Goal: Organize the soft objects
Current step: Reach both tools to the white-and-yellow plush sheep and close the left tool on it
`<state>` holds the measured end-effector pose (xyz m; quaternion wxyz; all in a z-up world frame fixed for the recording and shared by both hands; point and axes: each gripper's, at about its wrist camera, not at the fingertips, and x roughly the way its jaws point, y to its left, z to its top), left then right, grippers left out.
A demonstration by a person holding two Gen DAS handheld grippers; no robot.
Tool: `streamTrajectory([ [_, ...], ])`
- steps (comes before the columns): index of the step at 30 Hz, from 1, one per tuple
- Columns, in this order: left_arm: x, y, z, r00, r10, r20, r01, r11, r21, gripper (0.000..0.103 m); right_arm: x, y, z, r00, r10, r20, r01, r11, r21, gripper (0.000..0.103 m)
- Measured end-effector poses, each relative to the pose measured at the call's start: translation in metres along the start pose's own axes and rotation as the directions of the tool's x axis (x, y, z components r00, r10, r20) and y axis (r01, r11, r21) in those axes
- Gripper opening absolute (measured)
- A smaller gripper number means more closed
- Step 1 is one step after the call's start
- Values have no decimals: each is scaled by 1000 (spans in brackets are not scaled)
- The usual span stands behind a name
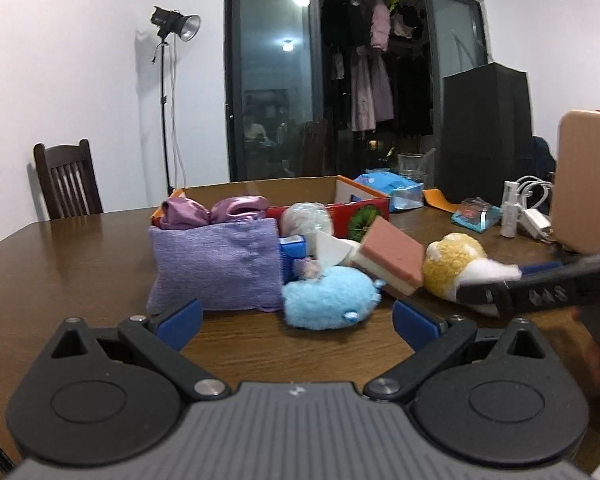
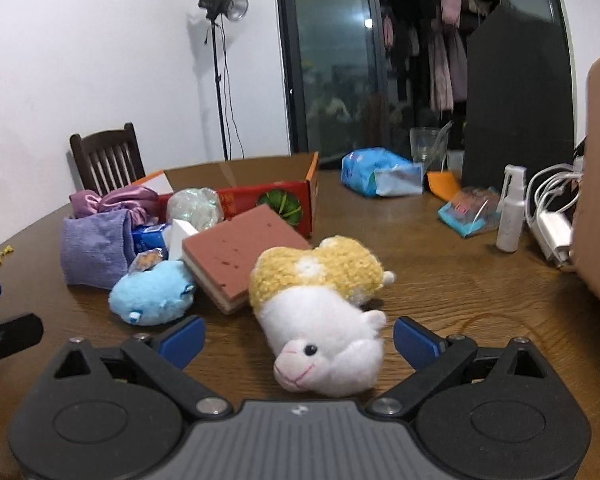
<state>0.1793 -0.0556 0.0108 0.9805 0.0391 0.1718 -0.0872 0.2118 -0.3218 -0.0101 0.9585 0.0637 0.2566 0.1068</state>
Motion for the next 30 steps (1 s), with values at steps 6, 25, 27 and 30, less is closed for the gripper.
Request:
streamTrajectory([
  [6,17,36,13,993,114,-36,-116,991,-70,103,-33,27,-5,911,413,2,-413,911,11,94],
  [25,81,-26,22,919,-331,-213,293,937,-190,44,16,-41,-3,985,170,-1,-168,977,131,53],
  [27,85,-28,22,909,-353,-221,307,927,-215,39,9,-41,-7,985,171,2,-170,973,154,49],
  [30,88,-26,21,911,-350,-219,300,925,-232,42,4,-42,-12,982,188,-3,-185,968,167,47],
])
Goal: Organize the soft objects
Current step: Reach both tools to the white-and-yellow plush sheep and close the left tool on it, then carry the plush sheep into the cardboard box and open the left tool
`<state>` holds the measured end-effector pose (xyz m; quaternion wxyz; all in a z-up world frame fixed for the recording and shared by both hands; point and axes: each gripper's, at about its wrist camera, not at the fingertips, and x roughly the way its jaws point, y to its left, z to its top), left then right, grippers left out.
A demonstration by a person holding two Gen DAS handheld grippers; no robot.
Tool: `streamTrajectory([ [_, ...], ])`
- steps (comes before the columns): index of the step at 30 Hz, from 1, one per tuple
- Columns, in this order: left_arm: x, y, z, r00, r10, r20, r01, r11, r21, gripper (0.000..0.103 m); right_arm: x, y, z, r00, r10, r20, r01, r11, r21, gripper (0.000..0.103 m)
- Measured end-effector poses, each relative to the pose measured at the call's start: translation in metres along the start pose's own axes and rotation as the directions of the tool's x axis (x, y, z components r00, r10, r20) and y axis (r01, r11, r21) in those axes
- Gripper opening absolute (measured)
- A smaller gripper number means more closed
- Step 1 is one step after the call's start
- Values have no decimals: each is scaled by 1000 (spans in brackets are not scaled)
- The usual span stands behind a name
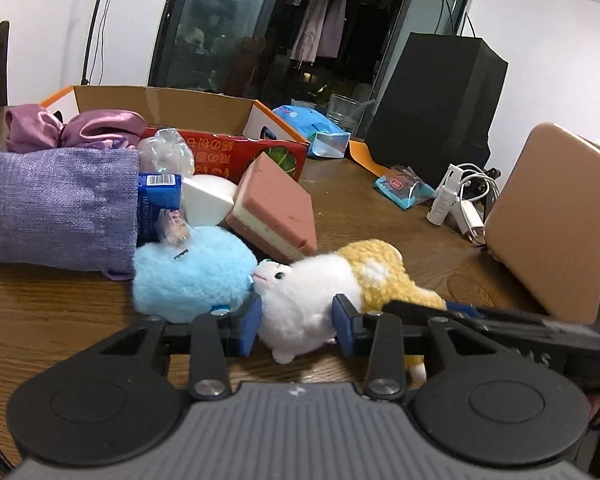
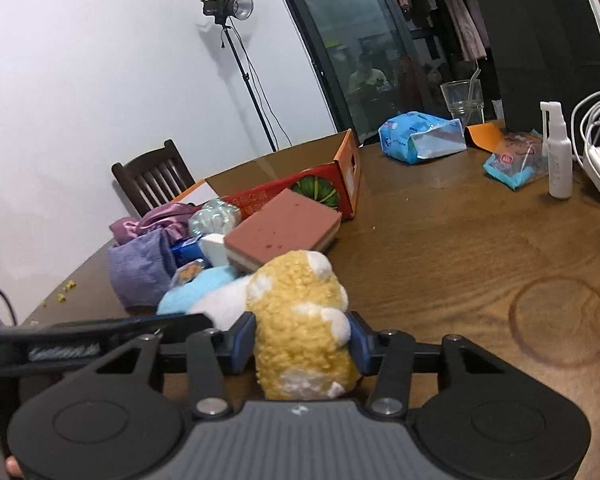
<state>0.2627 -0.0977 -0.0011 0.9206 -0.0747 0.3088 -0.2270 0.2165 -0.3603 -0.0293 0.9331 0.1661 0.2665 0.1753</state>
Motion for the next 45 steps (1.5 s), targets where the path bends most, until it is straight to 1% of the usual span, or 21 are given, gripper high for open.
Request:
streamTrajectory([
  [1,2,2,0,1000,-4,-6,4,1000,-16,50,-1,-2,-1,1000,7,-2,-7,1000,7,47],
  [3,8,5,0,1000,-5,-29,3,999,-39,55,4,-7,3,1000,18,-9,-17,1000,21,47],
  [5,9,5,0,999,-11,-30,10,999,-37,54,7,-6,4,1000,17,-16,-17,1000,4,47],
  [6,9,4,0,1000,-17,-24,16,999,-31,45,7,-4,3,1000,14,-16,-14,1000,-8,47],
  [12,-2,-1,1,1000,-13,8,13,1000,-15,43,0,4,3,1000,12,2,-12,1000,-23,45],
  [14,-10,-5,6,999,-15,40,15,1000,-5,43,-7,7,7,1000,21,23,-20,999,-26,45],
  [17,-22,-7,27,994,-24,104,23,1000,10,43,-13,15,24,997,37,64,-34,998,-54,45],
  [20,-19,0,66,985,-42,165,36,998,42,43,-7,25,62,991,56,118,-43,993,-110,45],
  [22,-11,9,100,978,-44,203,34,998,54,43,11,28,96,987,72,144,-54,990,-131,44],
  [24,5,23,136,973,-37,226,22,997,69,43,36,27,129,985,92,148,-75,990,-118,44],
  [28,61,64,204,981,-9,195,8,1000,7,42,116,15,197,990,110,90,-108,994,-34,43],
  [31,114,99,239,990,13,140,-10,1000,-24,41,181,5,233,996,82,34,-83,996,25,43],
  [32,131,110,246,993,18,116,-12,998,-57,41,201,1,242,997,71,15,-71,997,42,43],
  [34,164,127,255,997,43,60,-39,996,-78,41,237,-4,252,999,31,-24,-30,999,41,42],
  [35,181,132,258,998,57,28,-55,996,-65,42,252,-5,253,999,5,-38,-4,999,35,42],
  [37,197,137,258,993,115,-4,-115,993,-26,46,284,-10,253,994,-62,-91,63,998,11,41],
  [38,204,138,256,991,133,-22,-133,991,-5,46,298,-12,251,986,-121,-113,121,993,-12,41],
  [39,207,139,255,990,139,-33,-139,990,-3,46,305,-12,247,981,-153,-123,150,988,-31,40],
  [42,202,142,254,993,120,-22,-120,993,-11,52,313,1,252,965,-218,-146,200,971,-129,45],
  [43,198,143,255,991,131,-10,-131,991,-11,55,314,6,255,959,-248,-136,224,960,-167,49],
  [45,183,140,257,986,163,19,-163,987,-1,56,311,11,262,954,-272,-128,244,949,-197,51],
])
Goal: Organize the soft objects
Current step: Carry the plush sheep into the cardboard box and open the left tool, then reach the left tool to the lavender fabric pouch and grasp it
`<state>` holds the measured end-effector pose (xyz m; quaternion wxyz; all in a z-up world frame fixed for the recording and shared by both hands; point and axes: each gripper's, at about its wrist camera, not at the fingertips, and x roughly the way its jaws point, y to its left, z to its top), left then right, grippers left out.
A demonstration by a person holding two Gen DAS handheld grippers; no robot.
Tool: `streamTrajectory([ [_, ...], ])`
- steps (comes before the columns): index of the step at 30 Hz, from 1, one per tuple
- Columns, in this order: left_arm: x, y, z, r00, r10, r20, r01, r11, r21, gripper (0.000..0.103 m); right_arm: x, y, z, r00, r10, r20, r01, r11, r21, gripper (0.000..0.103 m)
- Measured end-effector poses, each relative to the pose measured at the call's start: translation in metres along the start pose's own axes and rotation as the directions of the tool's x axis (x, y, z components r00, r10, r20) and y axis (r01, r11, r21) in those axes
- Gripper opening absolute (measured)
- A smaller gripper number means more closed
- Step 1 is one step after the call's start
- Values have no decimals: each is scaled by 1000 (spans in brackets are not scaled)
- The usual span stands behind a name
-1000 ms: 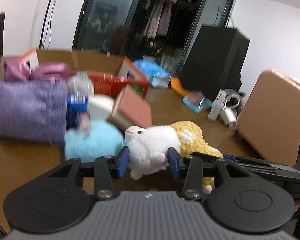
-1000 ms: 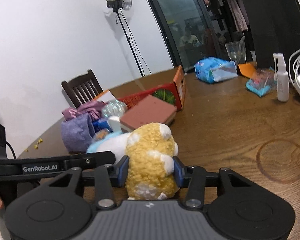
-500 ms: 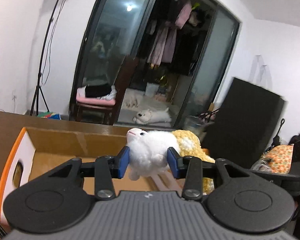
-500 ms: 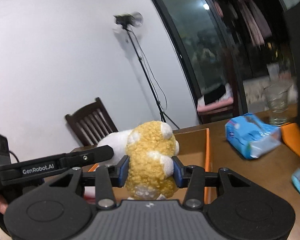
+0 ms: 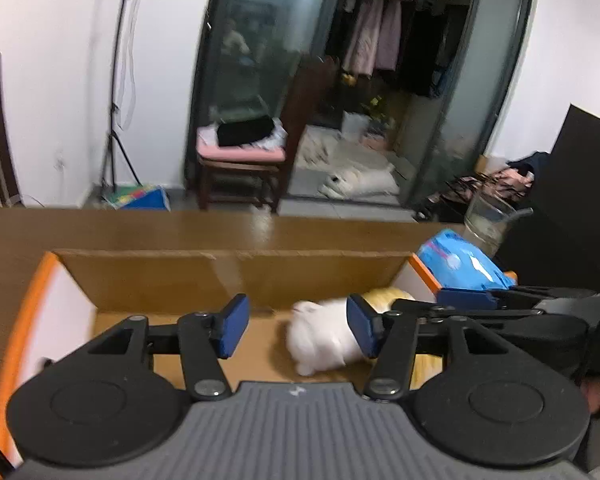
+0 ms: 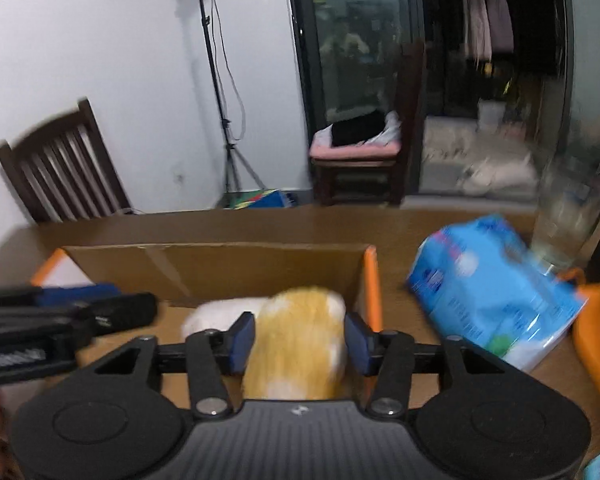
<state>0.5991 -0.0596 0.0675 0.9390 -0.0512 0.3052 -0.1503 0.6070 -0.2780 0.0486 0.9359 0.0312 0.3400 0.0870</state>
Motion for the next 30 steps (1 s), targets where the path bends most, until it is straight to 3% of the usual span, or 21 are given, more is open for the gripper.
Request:
streamTrajectory([
  [4,-47,0,13,998,32,56,-34,999,30,66,-39,1,10,998,-33,55,34,999,-29,51],
  [10,-140,-3,22,983,101,154,-116,989,90,75,-139,8,22,988,-26,152,37,997,-71,59],
  [16,-216,-14,8,969,136,206,-164,978,127,88,-221,9,6,975,-15,222,39,994,-104,65],
  [21,-269,-28,-41,951,159,266,-204,968,149,95,-281,17,-45,954,45,297,-6,991,-130,68],
  [25,-311,-45,-104,920,143,365,-223,957,186,101,-312,18,-97,935,90,344,-51,991,-121,73],
  [30,-347,-66,-185,893,143,427,-238,954,180,103,-341,22,-170,913,110,392,-76,992,-102,76],
])
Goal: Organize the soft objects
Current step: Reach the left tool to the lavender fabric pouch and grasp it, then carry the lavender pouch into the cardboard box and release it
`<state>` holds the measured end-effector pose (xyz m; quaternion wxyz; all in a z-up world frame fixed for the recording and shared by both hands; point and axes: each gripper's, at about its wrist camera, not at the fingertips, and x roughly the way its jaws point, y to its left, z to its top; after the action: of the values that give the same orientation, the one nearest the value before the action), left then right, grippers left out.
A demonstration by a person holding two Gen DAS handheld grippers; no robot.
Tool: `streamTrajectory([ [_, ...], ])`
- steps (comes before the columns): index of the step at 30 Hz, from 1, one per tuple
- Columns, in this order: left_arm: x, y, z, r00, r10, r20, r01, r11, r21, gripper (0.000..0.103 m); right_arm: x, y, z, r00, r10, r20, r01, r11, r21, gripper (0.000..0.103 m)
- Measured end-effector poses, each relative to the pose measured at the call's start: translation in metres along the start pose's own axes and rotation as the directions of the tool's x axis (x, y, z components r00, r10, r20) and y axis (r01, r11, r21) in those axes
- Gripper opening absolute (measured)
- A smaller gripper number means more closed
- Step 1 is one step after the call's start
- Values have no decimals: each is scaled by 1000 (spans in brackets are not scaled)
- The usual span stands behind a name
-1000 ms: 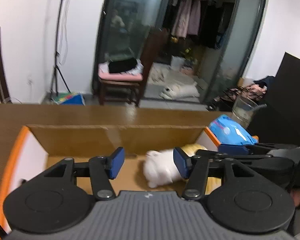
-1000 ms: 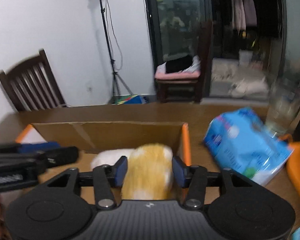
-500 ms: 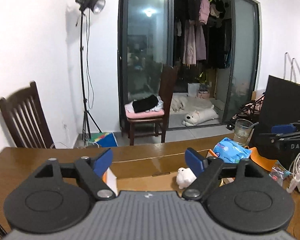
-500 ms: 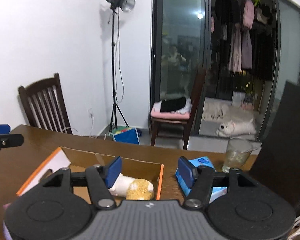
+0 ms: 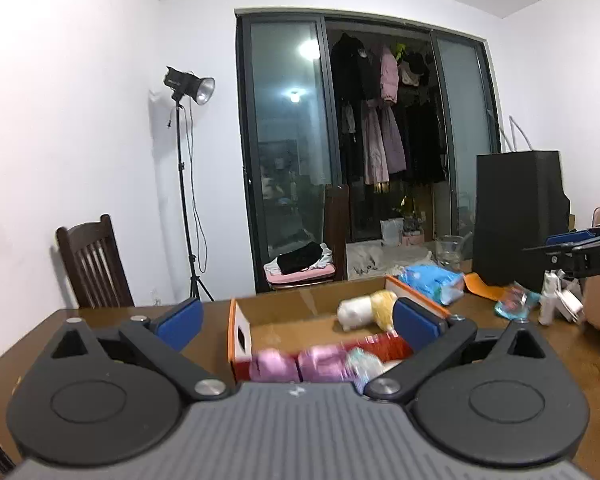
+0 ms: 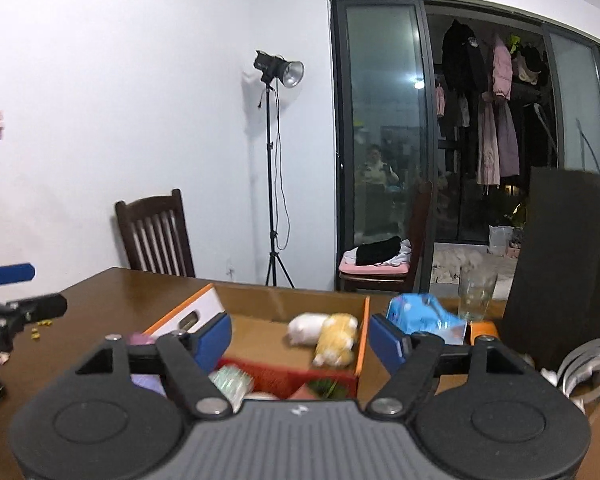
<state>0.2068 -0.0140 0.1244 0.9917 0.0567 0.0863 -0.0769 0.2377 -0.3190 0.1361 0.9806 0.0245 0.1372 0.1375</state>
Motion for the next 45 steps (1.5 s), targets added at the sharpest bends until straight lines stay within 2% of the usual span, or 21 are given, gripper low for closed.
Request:
streamTrajectory([
  [5,-52,-13,-51,999,24,-42,-26,998,-62,103,-49,21,-64,999,6,43,-8,1000,24,84],
  [8,-71,-14,-74,996,38,-85,-44,996,-79,103,-70,32,-105,999,26,41,-27,999,22,91],
  [12,-77,-11,-91,990,36,-140,-49,995,-89,103,-73,40,-141,998,54,-24,-53,998,42,91],
  [15,-68,-1,-96,986,62,-152,-77,992,-96,103,-69,48,-155,999,26,-30,-25,999,35,92],
  [18,-57,5,-99,982,59,-177,-81,989,-124,103,-66,55,-161,1000,15,3,-15,1000,24,97],
  [21,-44,10,-105,978,53,-202,-80,988,-132,103,-56,55,-162,999,45,-17,-44,997,69,97],
  [22,-38,12,-106,976,52,-210,-82,987,-138,103,-51,53,-161,998,62,-28,-59,994,92,97],
  [24,-25,19,-107,974,43,-221,-80,983,-162,103,-37,52,-159,990,95,-102,-83,989,120,97],
  [25,-18,24,-107,974,33,-223,-75,981,-180,103,-30,51,-156,985,119,-122,-104,987,125,95],
  [28,11,42,-98,979,11,-204,-60,970,-235,103,-15,55,-143,986,145,-86,-135,985,106,87],
  [30,35,52,-90,980,21,-199,-72,964,-255,103,3,60,-129,982,173,-77,-165,981,99,81],
  [33,73,72,-78,983,3,-184,-61,948,-311,95,47,70,-111,974,211,-84,-203,974,98,69],
  [34,85,79,-75,982,-10,-187,-55,939,-341,94,63,74,-106,972,217,-91,-209,973,95,64],
  [36,111,94,-74,977,-89,-196,1,912,-410,93,92,81,-99,968,227,-109,-216,971,98,57],
  [38,133,106,-78,963,-157,-221,35,881,-472,74,124,87,-93,962,240,-130,-224,966,127,53],
  [40,145,113,-84,944,-223,-244,65,849,-524,35,142,94,-90,964,226,-138,-210,971,116,42],
  [41,145,116,-87,932,-247,-265,66,836,-545,27,148,97,-90,965,222,-141,-208,972,107,36],
  [42,140,117,-90,930,-252,-269,66,831,-552,24,151,100,-88,964,224,-146,-210,972,109,23],
  [45,99,113,-101,939,-248,-240,82,837,-542,20,135,101,-92,943,293,-156,-277,954,117,16],
])
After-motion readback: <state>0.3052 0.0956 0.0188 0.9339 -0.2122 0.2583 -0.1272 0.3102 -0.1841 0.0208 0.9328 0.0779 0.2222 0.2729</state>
